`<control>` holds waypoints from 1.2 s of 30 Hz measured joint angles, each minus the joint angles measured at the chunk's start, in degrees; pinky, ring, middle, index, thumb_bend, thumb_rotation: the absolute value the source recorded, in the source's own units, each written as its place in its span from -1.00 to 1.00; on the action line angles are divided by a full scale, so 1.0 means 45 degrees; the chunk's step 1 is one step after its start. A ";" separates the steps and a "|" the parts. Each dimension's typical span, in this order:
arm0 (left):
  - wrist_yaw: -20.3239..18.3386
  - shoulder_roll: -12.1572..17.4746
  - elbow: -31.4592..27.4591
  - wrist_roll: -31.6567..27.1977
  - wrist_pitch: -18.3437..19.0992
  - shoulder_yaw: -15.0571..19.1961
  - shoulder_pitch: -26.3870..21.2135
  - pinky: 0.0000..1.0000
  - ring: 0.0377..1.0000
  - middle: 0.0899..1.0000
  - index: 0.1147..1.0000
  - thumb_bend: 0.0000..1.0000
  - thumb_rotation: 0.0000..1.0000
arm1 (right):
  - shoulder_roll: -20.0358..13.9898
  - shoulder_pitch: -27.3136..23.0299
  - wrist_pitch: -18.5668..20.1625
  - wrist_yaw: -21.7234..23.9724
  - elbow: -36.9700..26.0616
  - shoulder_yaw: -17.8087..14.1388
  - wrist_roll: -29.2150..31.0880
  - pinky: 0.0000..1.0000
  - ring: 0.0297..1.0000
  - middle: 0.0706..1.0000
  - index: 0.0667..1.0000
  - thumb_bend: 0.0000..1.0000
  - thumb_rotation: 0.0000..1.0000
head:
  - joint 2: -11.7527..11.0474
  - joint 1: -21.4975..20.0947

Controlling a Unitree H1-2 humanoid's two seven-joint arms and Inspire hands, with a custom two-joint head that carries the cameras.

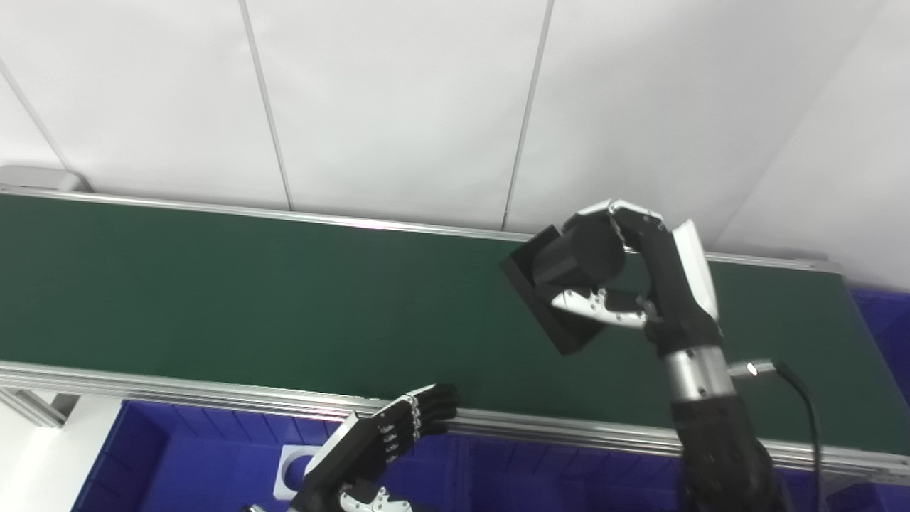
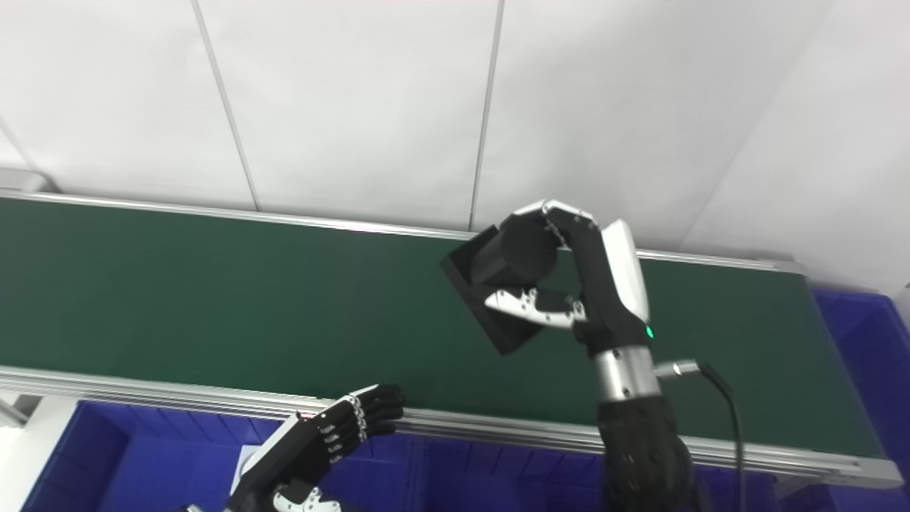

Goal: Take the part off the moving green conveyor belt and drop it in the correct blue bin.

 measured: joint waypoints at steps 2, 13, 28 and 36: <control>-0.0129 0.0099 -0.0011 -0.0135 -0.0003 0.0124 0.0014 0.73 0.75 0.73 0.71 0.95 -0.50 | 0.0000 0.0594 0.0173 0.0010 -0.0632 -0.0228 0.0070 -0.22 -0.16 -0.07 -0.07 0.04 -1.00 | 0.0197 -0.0413; -0.0454 0.0685 -0.0525 -0.1295 0.0067 0.0911 0.0049 0.70 0.71 0.71 0.69 0.98 -0.42 | 0.0572 0.4335 0.0027 -0.1218 -0.1768 -0.1251 -0.0461 -0.17 -0.14 -0.06 -0.09 0.04 -1.00 | 0.1348 -0.2169; -0.0662 0.0980 -0.0525 -0.1796 0.0129 0.1437 0.0033 0.64 0.65 0.66 0.63 0.99 -0.45 | 0.1292 0.7108 -0.1667 -0.3745 0.0418 -0.1722 -0.0924 -0.17 -0.16 -0.07 -0.07 0.04 -1.00 | 0.1935 -0.3109; -0.0670 0.0980 -0.0554 -0.1797 0.0191 0.1446 0.0029 0.63 0.65 0.66 0.63 0.99 -0.46 | 0.1276 0.7743 -0.3037 -0.5250 0.2676 -0.1738 -0.1508 -0.23 -0.19 -0.07 -0.05 0.03 -1.00 | 0.1975 -0.2836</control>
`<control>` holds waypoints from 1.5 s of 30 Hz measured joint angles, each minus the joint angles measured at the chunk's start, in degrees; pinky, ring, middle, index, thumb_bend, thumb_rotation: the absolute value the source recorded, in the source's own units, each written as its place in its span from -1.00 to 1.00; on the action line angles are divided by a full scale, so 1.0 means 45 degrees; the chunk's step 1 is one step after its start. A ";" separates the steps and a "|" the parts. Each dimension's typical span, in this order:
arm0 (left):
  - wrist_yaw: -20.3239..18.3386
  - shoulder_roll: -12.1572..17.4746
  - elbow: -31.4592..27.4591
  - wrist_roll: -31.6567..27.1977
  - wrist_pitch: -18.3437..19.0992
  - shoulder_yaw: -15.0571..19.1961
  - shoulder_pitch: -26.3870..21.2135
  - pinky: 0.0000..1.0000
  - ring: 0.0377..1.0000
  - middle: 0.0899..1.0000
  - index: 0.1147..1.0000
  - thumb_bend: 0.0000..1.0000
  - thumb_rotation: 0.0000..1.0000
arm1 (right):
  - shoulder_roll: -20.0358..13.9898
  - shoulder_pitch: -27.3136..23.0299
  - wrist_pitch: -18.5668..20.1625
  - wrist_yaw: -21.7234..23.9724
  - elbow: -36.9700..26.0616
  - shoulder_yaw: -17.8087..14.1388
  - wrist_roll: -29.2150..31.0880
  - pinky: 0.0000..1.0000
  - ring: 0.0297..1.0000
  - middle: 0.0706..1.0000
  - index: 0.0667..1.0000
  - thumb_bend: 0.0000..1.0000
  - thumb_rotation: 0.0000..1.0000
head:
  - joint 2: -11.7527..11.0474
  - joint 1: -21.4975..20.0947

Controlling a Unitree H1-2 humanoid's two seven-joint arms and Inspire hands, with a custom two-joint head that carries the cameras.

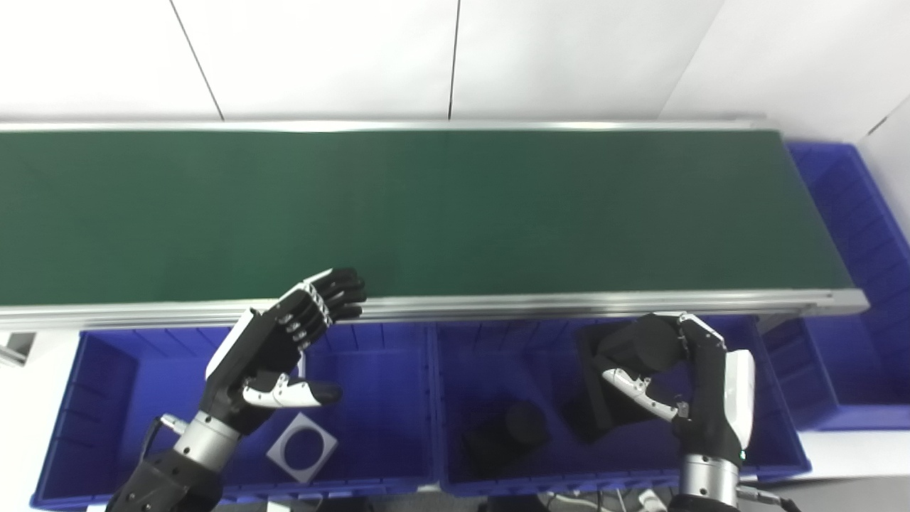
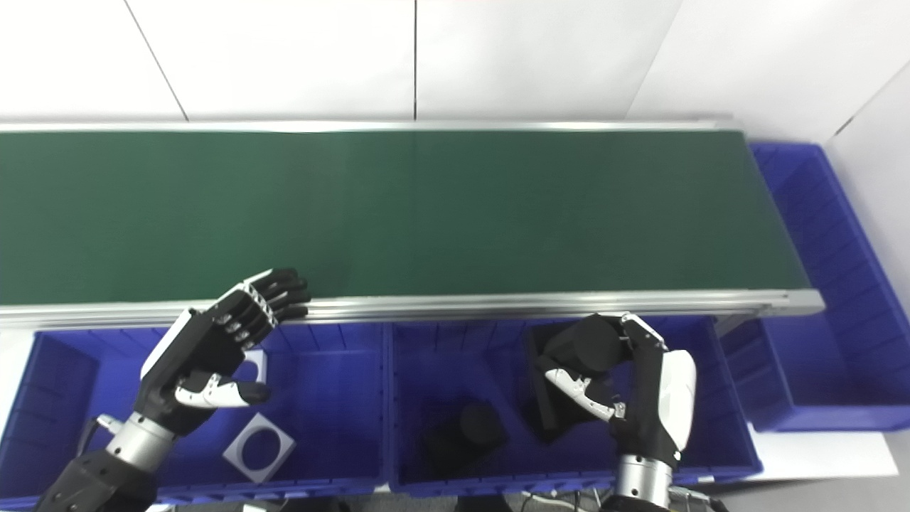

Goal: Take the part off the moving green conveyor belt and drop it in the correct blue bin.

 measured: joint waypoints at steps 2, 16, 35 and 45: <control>0.0001 -0.0001 -0.0065 0.0001 0.0034 -0.0001 0.0002 0.62 0.64 0.66 0.63 0.99 -0.46 | -0.0002 0.0051 -0.0116 -0.0222 0.0578 0.0003 -0.0050 -0.23 -0.19 -0.06 -0.05 0.03 -1.00 | 0.0000 0.0078; 0.0001 -0.0002 -0.0645 0.0006 0.0358 -0.0027 0.0250 0.63 0.65 0.67 0.64 0.98 -0.48 | -0.0038 0.0064 -0.0123 -0.0448 0.1618 -0.0077 0.0301 -0.26 -0.21 -0.09 -0.03 0.03 -1.00 | 0.0156 0.0508; 0.0023 -0.0104 -0.0801 0.0115 0.0522 -0.0150 0.0278 0.63 0.67 0.68 0.65 0.98 -0.45 | -0.0821 0.0329 0.1001 0.2506 -0.0120 0.0586 0.2012 0.75 0.90 0.98 1.00 0.95 0.36 | -0.0098 0.0997; 0.0028 -0.0201 -0.0798 0.0257 0.0522 -0.0249 0.0284 0.65 0.69 0.69 0.65 1.00 -0.47 | -0.0654 0.0140 0.1257 0.3236 -0.2520 0.1282 0.1806 0.60 0.76 0.83 0.92 0.71 0.36 | -0.0410 0.1583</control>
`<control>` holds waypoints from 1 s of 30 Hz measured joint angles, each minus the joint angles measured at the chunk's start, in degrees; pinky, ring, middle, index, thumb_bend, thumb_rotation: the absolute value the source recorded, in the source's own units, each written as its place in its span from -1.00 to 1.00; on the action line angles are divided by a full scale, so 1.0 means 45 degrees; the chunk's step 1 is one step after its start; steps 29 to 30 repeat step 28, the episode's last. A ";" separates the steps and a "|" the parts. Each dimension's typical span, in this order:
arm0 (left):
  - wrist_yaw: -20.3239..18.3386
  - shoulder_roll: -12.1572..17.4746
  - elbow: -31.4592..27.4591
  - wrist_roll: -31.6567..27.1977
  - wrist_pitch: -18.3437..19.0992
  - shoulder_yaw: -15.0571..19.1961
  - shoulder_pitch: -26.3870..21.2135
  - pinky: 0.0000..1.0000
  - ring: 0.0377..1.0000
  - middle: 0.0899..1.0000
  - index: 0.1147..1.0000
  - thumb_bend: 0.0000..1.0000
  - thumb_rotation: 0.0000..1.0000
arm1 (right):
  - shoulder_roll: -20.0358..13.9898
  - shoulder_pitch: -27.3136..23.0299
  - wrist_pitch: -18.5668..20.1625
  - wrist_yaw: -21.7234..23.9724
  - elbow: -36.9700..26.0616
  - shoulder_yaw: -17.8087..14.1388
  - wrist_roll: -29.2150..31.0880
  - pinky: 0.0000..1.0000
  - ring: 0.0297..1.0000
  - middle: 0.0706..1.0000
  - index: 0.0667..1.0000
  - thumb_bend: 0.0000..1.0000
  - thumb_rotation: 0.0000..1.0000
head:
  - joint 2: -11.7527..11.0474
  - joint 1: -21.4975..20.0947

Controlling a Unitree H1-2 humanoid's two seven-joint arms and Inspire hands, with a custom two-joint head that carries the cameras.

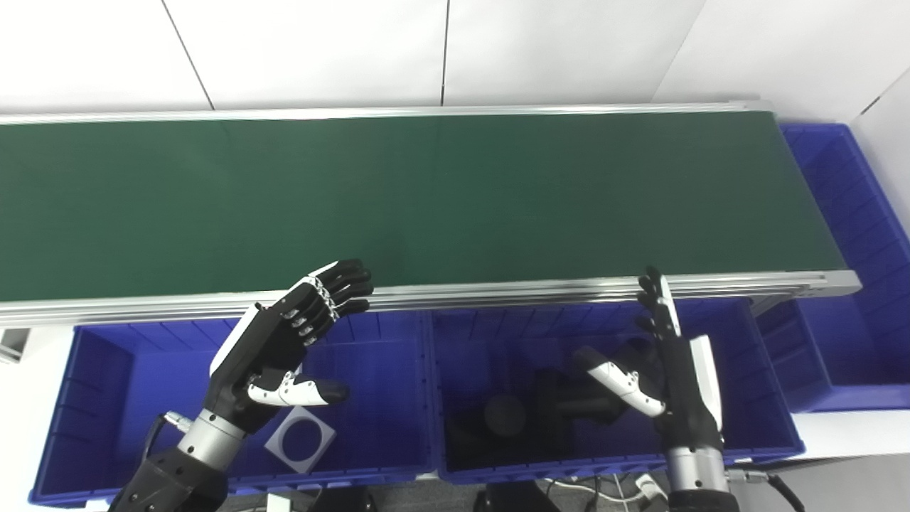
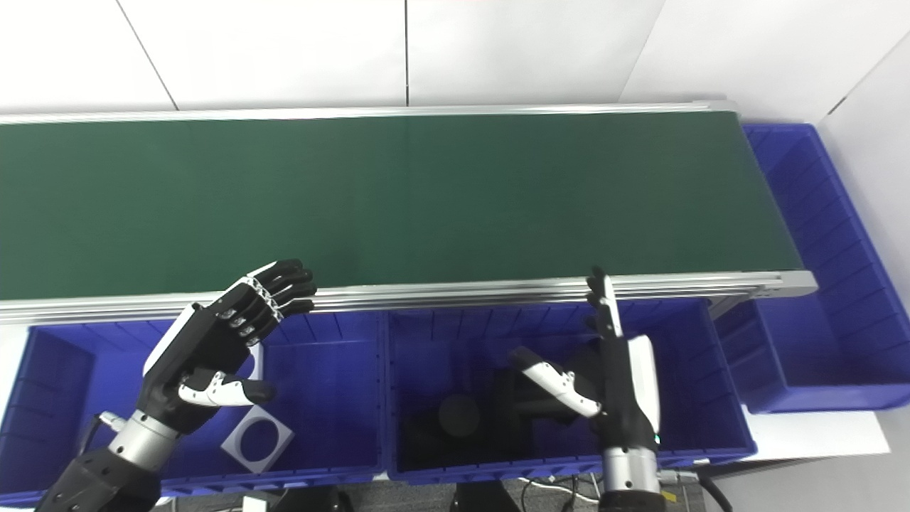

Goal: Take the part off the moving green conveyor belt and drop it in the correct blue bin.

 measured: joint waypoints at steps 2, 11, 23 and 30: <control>0.0000 -0.0060 0.0010 0.0052 0.0000 -0.0030 0.0011 0.65 0.69 0.70 0.65 1.00 -0.48 | 0.0074 -0.0278 0.0009 0.0329 -0.0323 0.0385 -0.0034 0.58 0.76 0.82 0.90 0.61 0.36 | -0.0155 0.0369; 0.0033 -0.0400 0.0014 0.0455 -0.0004 -0.0234 0.0184 0.66 0.71 0.72 0.67 1.00 -0.48 | 0.0124 -0.1929 0.0020 0.1796 -0.0343 0.2184 0.0188 0.51 0.67 0.74 0.78 0.57 0.42 | -0.0664 0.1699; 0.0215 -0.0818 0.0445 0.0896 -0.0251 -0.0489 0.0318 0.69 0.77 0.77 0.70 1.00 -0.44 | -0.0407 -0.2427 -0.0212 0.2440 0.1891 0.2594 0.1443 0.48 0.66 0.74 0.81 0.58 0.53 | -0.1387 0.3125; 0.0256 -0.0881 0.0552 0.1072 -0.0440 -0.0495 0.0352 0.70 0.79 0.78 0.73 1.00 -0.40 | -0.0772 -0.2418 -0.1211 0.2370 0.2606 0.2347 0.2049 0.48 0.66 0.74 0.79 0.55 0.50 | -0.1582 0.3320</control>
